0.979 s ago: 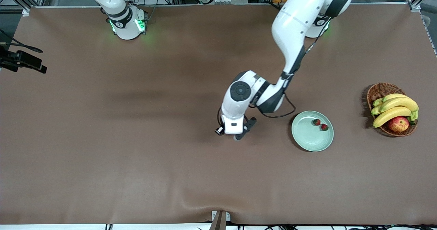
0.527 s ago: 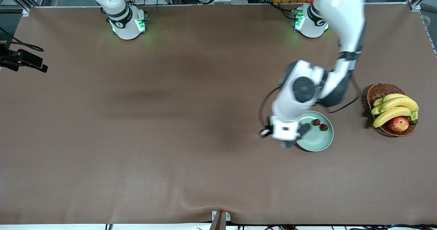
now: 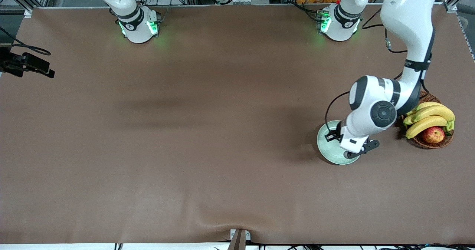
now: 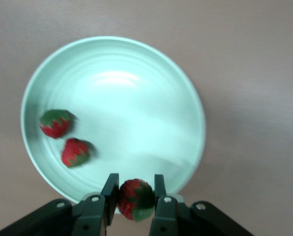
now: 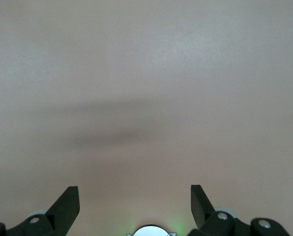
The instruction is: Collect all strawberries into plate
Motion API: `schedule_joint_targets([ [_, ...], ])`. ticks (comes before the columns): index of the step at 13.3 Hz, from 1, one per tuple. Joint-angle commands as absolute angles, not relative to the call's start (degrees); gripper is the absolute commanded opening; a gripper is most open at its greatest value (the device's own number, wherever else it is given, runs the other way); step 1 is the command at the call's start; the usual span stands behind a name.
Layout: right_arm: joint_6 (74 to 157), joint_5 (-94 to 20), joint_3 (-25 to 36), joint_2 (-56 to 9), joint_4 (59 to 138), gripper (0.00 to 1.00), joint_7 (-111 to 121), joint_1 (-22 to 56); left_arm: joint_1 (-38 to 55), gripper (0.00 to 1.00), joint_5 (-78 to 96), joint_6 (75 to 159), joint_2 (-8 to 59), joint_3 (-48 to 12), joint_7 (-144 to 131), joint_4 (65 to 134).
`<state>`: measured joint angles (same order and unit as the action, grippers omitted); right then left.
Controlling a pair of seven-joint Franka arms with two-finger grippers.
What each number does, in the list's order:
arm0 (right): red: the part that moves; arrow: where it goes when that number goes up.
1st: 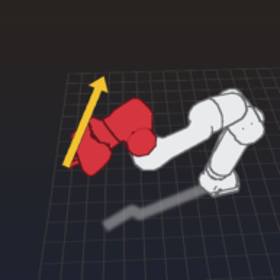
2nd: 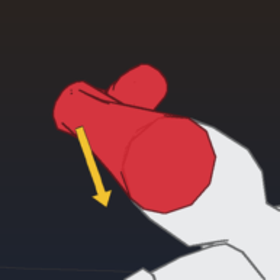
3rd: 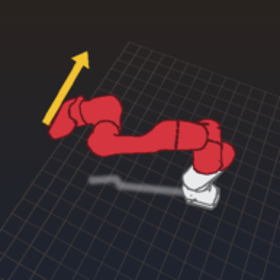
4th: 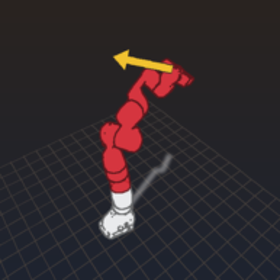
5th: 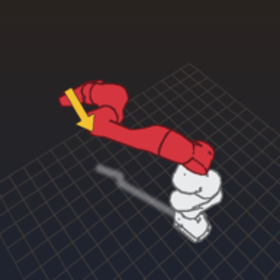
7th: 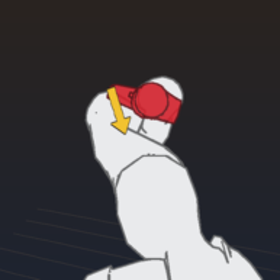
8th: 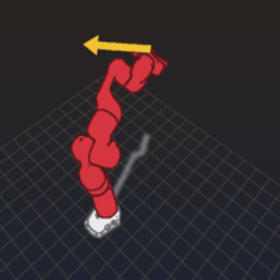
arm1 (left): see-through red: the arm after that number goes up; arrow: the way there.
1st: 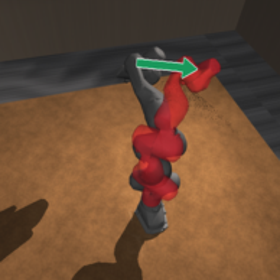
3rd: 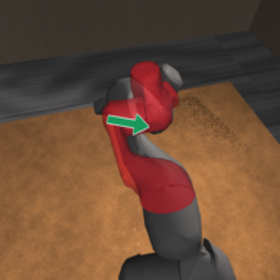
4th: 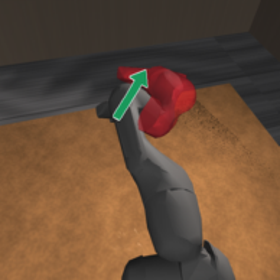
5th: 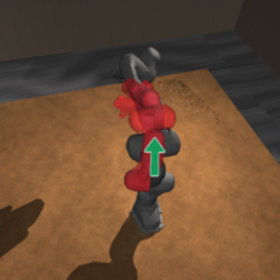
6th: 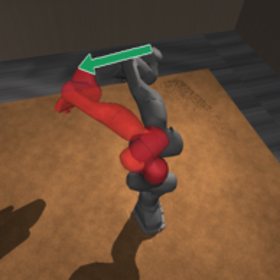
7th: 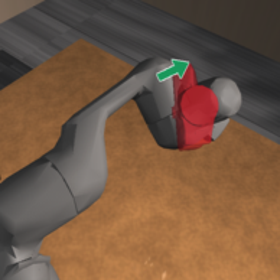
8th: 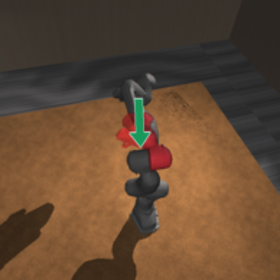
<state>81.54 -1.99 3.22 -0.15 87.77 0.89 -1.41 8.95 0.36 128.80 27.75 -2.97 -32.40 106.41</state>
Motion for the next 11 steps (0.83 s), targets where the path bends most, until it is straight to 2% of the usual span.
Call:
schedule_joint_targets([
  [1, 81.74, -0.97, 3.16, 1.67, 89.12, 1.00, -0.26, -1.06, 7.47, 0.99, -1.76, 129.73, 27.51, -3.95, -32.51, 107.14],
  [4, 82.09, 0.44, 3.43, 1.67, 88.86, 1.00, -0.26, -1.49, 7.74, 1.00, -1.67, 128.94, 23.83, -4.13, -32.43, 106.61],
  [7, 81.65, 0.35, 3.60, 1.32, 88.07, 1.00, -0.44, -1.67, 7.56, 1.00, -1.76, 121.67, 16.20, -4.13, -31.99, 103.73],
  [11, 82.18, 0.18, 3.51, 0.88, 86.75, 1.00, -0.35, -1.58, 7.29, 1.00, -1.76, 104.63, 13.01, -4.04, -31.03, 90.39],
])
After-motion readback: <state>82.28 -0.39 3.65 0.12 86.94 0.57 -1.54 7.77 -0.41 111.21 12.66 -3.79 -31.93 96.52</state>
